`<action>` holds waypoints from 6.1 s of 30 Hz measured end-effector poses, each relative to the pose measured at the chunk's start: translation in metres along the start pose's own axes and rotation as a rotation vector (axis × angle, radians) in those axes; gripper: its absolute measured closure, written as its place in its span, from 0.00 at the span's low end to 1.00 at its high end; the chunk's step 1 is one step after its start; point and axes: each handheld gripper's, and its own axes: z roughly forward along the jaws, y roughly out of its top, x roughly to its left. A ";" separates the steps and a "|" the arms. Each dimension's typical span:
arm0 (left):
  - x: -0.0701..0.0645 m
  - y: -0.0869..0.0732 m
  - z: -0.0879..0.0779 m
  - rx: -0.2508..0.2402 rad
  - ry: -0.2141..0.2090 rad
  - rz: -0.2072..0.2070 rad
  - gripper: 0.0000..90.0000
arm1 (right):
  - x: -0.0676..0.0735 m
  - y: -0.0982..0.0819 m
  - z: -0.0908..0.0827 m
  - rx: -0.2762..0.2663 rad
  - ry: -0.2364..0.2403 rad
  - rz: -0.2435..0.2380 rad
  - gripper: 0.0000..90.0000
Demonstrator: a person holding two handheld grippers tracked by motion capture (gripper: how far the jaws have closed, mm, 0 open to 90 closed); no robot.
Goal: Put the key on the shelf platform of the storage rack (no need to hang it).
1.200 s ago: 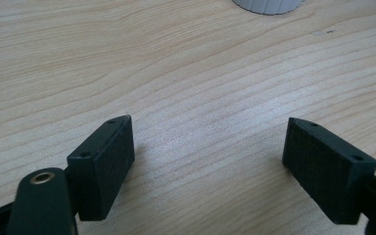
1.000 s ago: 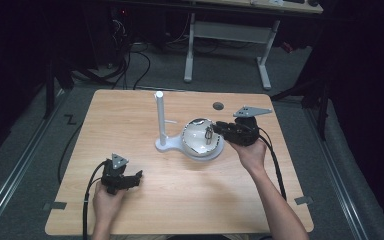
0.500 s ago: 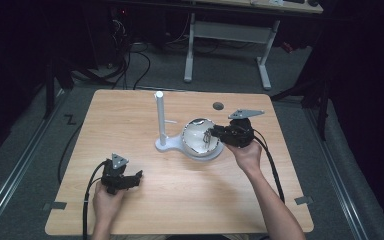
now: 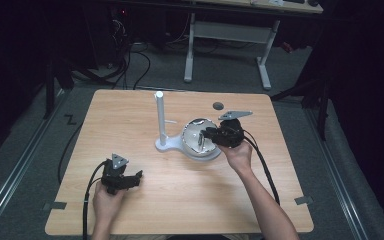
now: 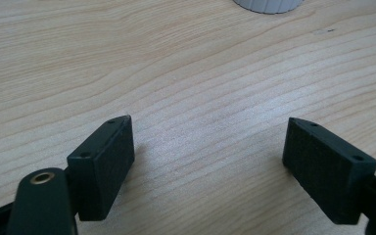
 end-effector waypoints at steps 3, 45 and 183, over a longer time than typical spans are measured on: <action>0.000 0.000 0.000 -0.002 0.002 -0.001 0.22 | 0.000 0.000 0.004 0.007 -0.014 -0.004 0.83; 0.000 0.000 0.000 -0.002 -0.001 0.002 0.22 | -0.013 -0.005 0.042 0.088 -0.105 0.035 0.73; 0.000 0.000 0.001 -0.004 0.001 0.001 0.22 | -0.026 -0.150 -0.097 -0.122 -0.153 0.279 0.59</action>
